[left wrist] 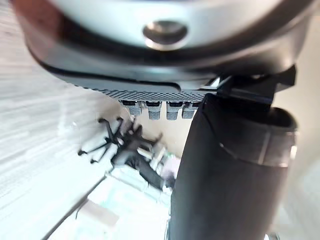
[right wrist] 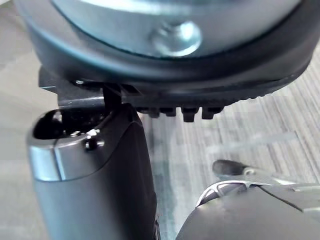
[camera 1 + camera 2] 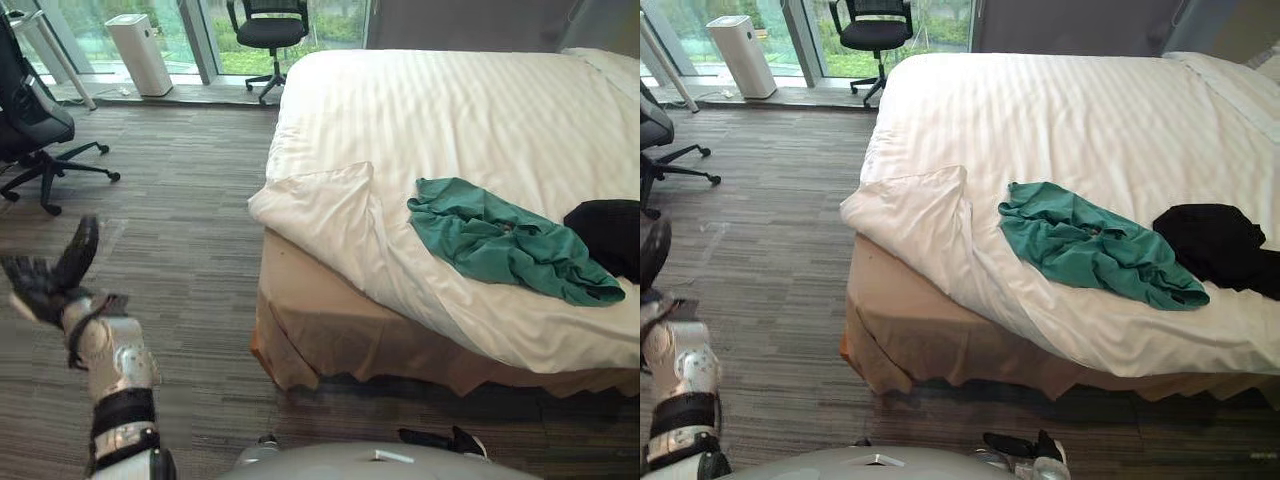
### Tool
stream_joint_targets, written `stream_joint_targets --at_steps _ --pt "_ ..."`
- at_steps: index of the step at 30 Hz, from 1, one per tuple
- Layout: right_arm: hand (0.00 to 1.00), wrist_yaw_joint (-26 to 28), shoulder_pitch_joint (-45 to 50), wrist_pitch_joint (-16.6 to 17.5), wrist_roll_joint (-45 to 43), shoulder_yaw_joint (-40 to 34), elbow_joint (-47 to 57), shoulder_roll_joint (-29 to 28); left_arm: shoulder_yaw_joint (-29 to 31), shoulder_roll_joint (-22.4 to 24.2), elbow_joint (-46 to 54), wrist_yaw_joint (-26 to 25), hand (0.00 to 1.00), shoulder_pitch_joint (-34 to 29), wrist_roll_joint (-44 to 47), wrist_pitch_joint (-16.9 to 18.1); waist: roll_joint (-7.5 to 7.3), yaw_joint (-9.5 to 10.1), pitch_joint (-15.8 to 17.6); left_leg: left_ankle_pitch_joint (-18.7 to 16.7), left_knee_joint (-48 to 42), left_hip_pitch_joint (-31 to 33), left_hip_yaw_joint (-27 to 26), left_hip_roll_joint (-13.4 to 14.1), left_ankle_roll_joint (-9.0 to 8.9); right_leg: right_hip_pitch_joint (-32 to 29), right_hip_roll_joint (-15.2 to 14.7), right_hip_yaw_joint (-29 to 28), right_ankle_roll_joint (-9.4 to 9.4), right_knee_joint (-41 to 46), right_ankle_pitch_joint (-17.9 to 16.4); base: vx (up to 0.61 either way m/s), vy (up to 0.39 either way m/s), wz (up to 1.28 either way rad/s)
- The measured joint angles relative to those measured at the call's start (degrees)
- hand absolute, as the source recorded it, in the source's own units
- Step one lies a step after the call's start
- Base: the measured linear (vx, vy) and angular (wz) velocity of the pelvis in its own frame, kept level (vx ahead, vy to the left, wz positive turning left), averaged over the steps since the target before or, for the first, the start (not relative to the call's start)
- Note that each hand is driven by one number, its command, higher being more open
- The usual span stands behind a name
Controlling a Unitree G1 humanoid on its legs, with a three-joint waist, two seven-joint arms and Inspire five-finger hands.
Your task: Tidy up the quilt and then pick up the clothes from the bed and put them into the laundry hamper
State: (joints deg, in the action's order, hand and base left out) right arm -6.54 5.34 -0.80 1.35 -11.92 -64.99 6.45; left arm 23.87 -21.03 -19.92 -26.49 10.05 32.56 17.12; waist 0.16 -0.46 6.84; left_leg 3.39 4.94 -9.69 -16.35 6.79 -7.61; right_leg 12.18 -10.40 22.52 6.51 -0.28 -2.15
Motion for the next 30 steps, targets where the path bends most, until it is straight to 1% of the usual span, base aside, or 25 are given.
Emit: stream_joint_targets --at_steps 1,2,3,4,5,6,7,9,10,12,15,16,17,18,19,21,23,26,27,28,30 --pt "1.0 0.39 -0.05 0.02 0.0 -0.21 0.0 0.22 -1.62 -1.42 0.2 1.13 1.0 1.43 -4.6 -0.16 0.32 -0.07 -0.08 -0.06 0.01 -0.14 -0.55 0.01 0.05 -0.27 0.0 -0.63 -0.08 -0.01 0.18 -0.02 0.023 -0.22" --pt "1.0 0.65 -0.1 0.05 0.0 -0.67 0.0 0.27 -2.3 -1.72 0.35 1.68 1.0 2.06 -6.63 -0.17 0.53 -0.1 -0.07 -0.14 0.02 -0.32 -0.82 0.01 0.1 -0.32 0.0 -0.95 -0.13 -0.03 0.28 -0.02 0.022 -0.23" --pt "1.0 0.99 -0.07 0.09 -0.02 -1.46 0.01 0.33 -3.74 -1.8 0.4 2.45 1.0 3.39 -10.88 -1.16 0.97 -0.27 -0.11 -0.46 0.06 -0.69 -1.19 0.01 0.21 -0.34 -0.01 -1.38 -0.14 -0.15 0.45 -0.02 0.017 -0.16" --pt "1.0 1.03 -0.08 0.09 -0.01 -1.69 0.0 0.32 -4.29 -1.82 0.41 2.78 1.0 3.73 -12.32 -1.62 1.13 -0.58 -0.2 -0.52 0.17 -0.83 -1.35 -0.02 0.22 -0.45 -0.02 -1.56 -0.14 -0.29 0.56 -0.06 0.028 -0.19" --pt "1.0 1.11 -0.34 0.1 -0.02 -1.91 0.08 0.31 -5.06 -2.05 0.41 3.07 1.0 3.77 -15.05 -2.6 1.38 -1.34 -0.42 -0.63 0.19 -0.86 -1.81 -0.07 0.26 -0.56 -0.02 -1.99 -0.06 -0.71 0.89 -0.07 0.044 -0.38" --pt "1.0 1.37 -0.01 0.11 -0.01 -3.13 0.23 0.32 -6.26 -2.3 0.45 4.76 1.0 5.38 -17.73 -5.28 1.66 -1.77 -0.41 -0.66 0.19 -0.75 -3.06 -0.05 0.28 -1.26 0.04 -3.43 0.12 -0.95 1.43 -0.06 0.062 -0.43" --pt "1.0 2.24 1.89 0.26 -0.6 -5.6 0.71 0.27 -7.49 -2.5 5.38 5.57 1.0 4.57 -19.45 -5.69 1.39 -1.8 -0.3 -0.83 0.17 -0.78 -3.53 -0.05 0.29 -1.94 0.04 -3.95 0.14 -0.93 1.47 -0.01 0.048 -0.38" --pt "1.0 2.32 2.15 0.27 -0.58 -5.99 0.72 0.29 -8.73 -2.48 8.59 5.79 1.0 2.95 -23.77 -5.73 1.32 -1.73 -0.32 -0.9 0.15 -0.79 -3.67 -0.05 0.29 -2.0 0.04 -3.98 0.14 -0.95 1.47 0.01 0.015 -0.05" --pt "1.0 2.35 2.19 0.28 -0.56 -6.03 0.72 0.29 -10.13 -2.42 9.07 6.03 1.0 2.81 -25.76 -5.73 1.31 -1.78 -0.32 -0.91 0.15 -0.78 -3.67 -0.06 0.29 -2.0 0.04 -3.97 0.13 -0.97 1.47 0.0 0.0 0.0" --pt "1.0 2.53 1.95 0.28 -0.53 -6.04 0.71 0.21 -13.17 -2.29 9.13 5.98 1.0 2.87 -26.81 -5.99 1.33 -1.91 -0.3 -0.93 0.06 -0.74 -3.67 -0.06 0.27 -2.02 0.03 -4.0 0.13 -1.04 1.47 0.0 0.0 0.0" --pt "1.0 2.75 1.58 0.33 -0.5 -6.07 0.74 -0.09 -19.9 -2.29 8.85 7.54 1.0 4.0 -36.38 -8.45 1.45 -2.98 -0.39 -1.09 0.2 0.23 -4.12 -0.09 0.25 -3.28 -0.03 -4.29 0.06 -1.07 1.42 0.0 0.012 -0.07" --pt "1.0 2.74 1.51 0.35 -0.51 -6.12 0.78 -0.12 -21.23 -2.28 8.72 8.18 1.0 4.56 -38.0 -8.64 1.49 -3.13 -0.4 -1.08 0.2 0.6 -4.31 -0.12 0.25 -3.81 -0.04 -4.51 0.07 -1.1 1.43 0.0 0.023 -0.16" --pt "1.0 2.73 1.12 0.38 -0.52 -6.57 0.79 -0.16 -23.95 -2.26 7.96 9.15 1.0 6.07 -40.27 -8.67 1.64 -3.34 -0.38 -1.05 0.18 1.58 -4.88 -0.13 0.29 -5.14 -0.03 -5.06 -0.09 -1.18 1.66 0.02 0.025 -0.24" --pt "1.0 2.69 0.53 0.35 -0.5 -6.73 0.78 -0.17 -25.95 -2.25 6.7 9.84 1.0 7.59 -41.83 -8.67 1.75 -4.05 -0.34 -1.02 0.06 2.29 -5.43 -0.14 0.32 -6.14 0.03 -5.61 0.07 -1.41 2.34 0.03 0.021 -0.22" --pt "1.0 2.69 0.3 0.35 -0.49 -6.73 0.79 -0.19 -26.71 -2.25 5.94 10.1 1.0 8.33 -42.38 -8.73 1.81 -4.44 -0.31 -1.0 0.02 2.58 -5.48 -0.14 0.34 -6.18 0.05 -5.62 0.07 -1.61 2.6 0.05 0.009 -0.16" --pt "1.0 2.68 -0.15 0.39 -0.51 -7.24 0.93 -0.55 -29.11 -2.19 3.39 10.72 1.0 11.33 -44.77 -9.82 1.93 -5.92 -0.25 -0.98 -0.03 3.17 -6.2 -0.17 0.36 -6.98 0.13 -6.29 -0.01 -1.91 2.93 0.06 0.005 -0.19" --pt "1.0 2.45 -0.75 0.54 -0.5 -7.82 1.13 -0.6 -30.27 -1.83 2.46 10.72 1.0 14.26 -48.46 -11.06 2.36 -6.14 0.09 -0.97 -0.05 4.14 -7.25 -0.12 0.37 -8.81 0.17 -7.97 0.1 -1.65 3.25 0.03 0.011 -0.3" --pt "1.0 1.85 -2.16 1.08 -0.54 -9.02 1.45 -0.59 -32.17 -1.78 2.22 10.47 1.0 20.68 -53.14 -11.64 3.33 -6.63 1.4 -0.76 -0.08 7.5 -8.17 -0.11 0.65 -13.27 0.14 -9.25 -0.09 -0.75 3.88 0.0 0.003 -0.18" --pt "1.0 1.78 -2.63 1.21 -0.51 -9.01 2.02 -0.63 -32.68 -1.78 1.92 10.39 1.0 22.82 -53.93 -12.13 3.25 -6.83 2.6 -0.76 -0.08 7.5 -8.65 -0.11 0.66 -13.6 0.15 -9.98 -0.13 -0.7 4.06 -0.01 -0.004 -0.16" --pt "1.0 1.64 -2.9 1.22 -0.51 -9.0 2.22 -0.63 -32.97 -1.8 1.47 10.28 1.0 23.86 -54.39 -12.3 3.3 -6.92 2.97 -0.76 -0.08 7.64 -8.86 -0.1 0.66 -13.9 0.16 -10.26 -0.12 -0.64 4.17 -0.03 -0.004 -0.15" --pt "1.0 0.86 -3.68 1.36 -0.53 -9.05 2.62 -0.74 -34.08 -2.13 -0.32 9.98 1.0 27.42 -57.05 -12.55 3.37 -7.57 3.45 -0.71 -0.08 9.5 -9.24 -0.14 0.73 -16.34 0.07 -10.67 -0.14 -0.12 4.35 -0.05 -0.01 -0.14"
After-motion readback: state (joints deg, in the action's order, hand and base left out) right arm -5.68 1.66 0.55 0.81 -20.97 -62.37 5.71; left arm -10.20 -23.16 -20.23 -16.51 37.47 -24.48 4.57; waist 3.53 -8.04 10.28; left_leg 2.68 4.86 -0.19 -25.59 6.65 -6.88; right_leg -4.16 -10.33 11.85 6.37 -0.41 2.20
